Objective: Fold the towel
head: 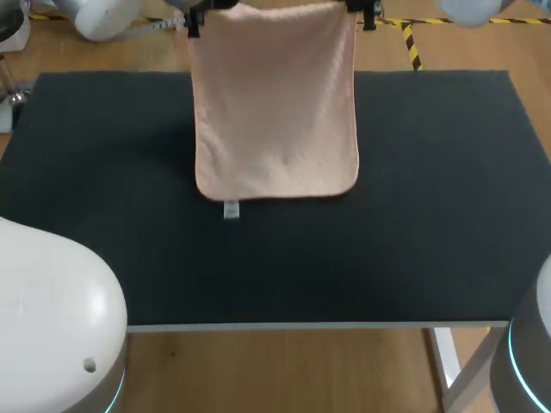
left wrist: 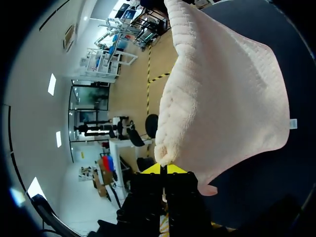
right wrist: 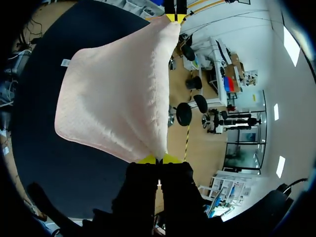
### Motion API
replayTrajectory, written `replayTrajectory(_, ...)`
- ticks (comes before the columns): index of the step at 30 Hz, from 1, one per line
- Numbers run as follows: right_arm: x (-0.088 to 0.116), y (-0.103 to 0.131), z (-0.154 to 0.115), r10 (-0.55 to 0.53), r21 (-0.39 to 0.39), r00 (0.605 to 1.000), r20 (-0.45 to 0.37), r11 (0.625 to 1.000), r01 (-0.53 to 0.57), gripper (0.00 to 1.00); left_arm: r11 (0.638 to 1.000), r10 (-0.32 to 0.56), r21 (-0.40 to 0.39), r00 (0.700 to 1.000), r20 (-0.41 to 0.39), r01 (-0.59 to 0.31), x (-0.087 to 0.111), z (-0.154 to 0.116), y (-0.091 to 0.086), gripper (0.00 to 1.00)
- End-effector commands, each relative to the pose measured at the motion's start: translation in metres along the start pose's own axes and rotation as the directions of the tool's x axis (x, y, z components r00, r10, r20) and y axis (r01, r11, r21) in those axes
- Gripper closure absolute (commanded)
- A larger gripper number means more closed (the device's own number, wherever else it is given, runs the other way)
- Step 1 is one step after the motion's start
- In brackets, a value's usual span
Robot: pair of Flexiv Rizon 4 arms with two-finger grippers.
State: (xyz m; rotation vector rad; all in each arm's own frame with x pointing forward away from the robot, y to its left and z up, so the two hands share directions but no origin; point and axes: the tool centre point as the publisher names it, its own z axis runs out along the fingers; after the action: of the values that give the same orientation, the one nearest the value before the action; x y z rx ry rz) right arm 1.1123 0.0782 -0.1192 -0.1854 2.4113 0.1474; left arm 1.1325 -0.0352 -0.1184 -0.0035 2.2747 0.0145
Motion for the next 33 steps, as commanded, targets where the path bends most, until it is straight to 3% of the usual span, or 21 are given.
replayTrajectory(1,-0.017,0.003,-0.025,-0.018,0.016,0.999,0.037,1.0,0.017,1.0,0.998,0.0,-0.06,0.999,0.036,0.002,-0.018,-0.072,0.001,1.0)
replayTrajectory(11,-0.068,0.002,-0.053,0.008,-0.007,0.986,0.164,1.0,-0.007,1.0,0.996,0.016,-0.094,0.991,0.134,-0.003,-0.048,-0.11,-0.004,1.0)
replayTrajectory(14,-0.068,-0.003,-0.059,0.027,-0.018,0.984,0.175,1.0,-0.024,1.0,0.995,0.012,-0.099,0.99,0.139,0.002,-0.052,-0.115,-0.002,1.0)
replayTrajectory(19,-0.051,-0.006,-0.059,0.026,-0.019,0.988,0.155,1.0,-0.023,1.0,0.994,0.011,-0.105,0.99,0.137,0.004,-0.046,-0.12,0.0,1.0)
replayTrajectory(26,-0.013,-0.009,-0.057,0.028,-0.016,0.995,0.095,1.0,-0.027,1.0,0.998,-0.001,-0.063,0.999,0.052,0.005,-0.008,-0.115,0.0,1.0)
replayTrajectory(33,0.034,0.0,-0.064,0.005,-0.034,0.999,0.04,0.999,-0.003,1.0,0.999,-0.028,-0.025,0.998,-0.055,0.026,0.055,-0.108,-0.002,1.0)
